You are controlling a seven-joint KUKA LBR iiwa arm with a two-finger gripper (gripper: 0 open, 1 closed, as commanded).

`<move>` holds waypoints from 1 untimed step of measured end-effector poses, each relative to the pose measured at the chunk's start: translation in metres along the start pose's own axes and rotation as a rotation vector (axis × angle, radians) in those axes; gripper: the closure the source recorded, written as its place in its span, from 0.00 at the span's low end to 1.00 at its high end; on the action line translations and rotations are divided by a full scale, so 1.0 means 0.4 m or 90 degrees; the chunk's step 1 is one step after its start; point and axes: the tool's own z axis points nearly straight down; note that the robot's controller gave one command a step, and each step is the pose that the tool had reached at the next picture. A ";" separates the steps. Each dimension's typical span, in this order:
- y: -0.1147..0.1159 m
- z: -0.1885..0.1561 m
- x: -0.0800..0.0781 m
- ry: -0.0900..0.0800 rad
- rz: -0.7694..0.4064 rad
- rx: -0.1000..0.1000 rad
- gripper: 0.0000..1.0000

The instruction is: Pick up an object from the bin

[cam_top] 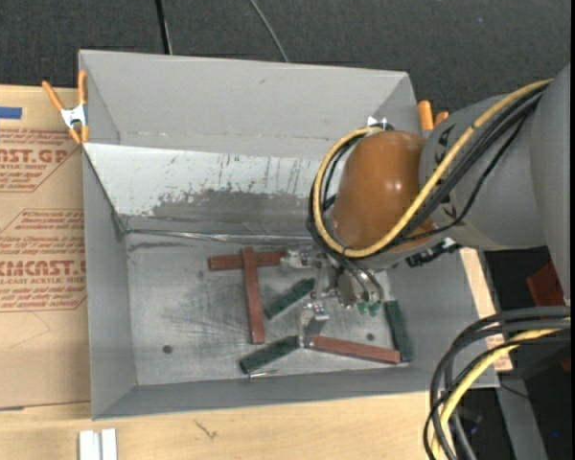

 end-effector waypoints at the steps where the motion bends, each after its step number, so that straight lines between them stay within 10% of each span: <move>1: 0.000 -0.008 -0.004 -0.004 0.000 0.000 0.00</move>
Offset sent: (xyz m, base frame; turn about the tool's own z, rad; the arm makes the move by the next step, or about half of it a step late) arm 0.0067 0.0138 -0.0581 -0.0865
